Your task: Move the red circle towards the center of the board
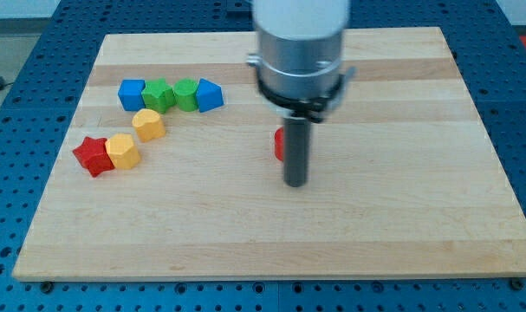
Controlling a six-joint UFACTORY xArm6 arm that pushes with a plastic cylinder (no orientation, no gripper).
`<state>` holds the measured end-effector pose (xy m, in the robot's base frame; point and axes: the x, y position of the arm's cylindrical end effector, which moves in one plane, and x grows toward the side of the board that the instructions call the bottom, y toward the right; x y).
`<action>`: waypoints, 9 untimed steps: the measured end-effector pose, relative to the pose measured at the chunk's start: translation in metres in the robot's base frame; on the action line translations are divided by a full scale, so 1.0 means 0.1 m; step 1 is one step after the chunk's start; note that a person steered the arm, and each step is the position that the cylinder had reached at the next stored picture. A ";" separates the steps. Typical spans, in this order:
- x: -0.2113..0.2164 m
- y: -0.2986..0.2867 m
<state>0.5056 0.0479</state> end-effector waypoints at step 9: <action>-0.32 -1.36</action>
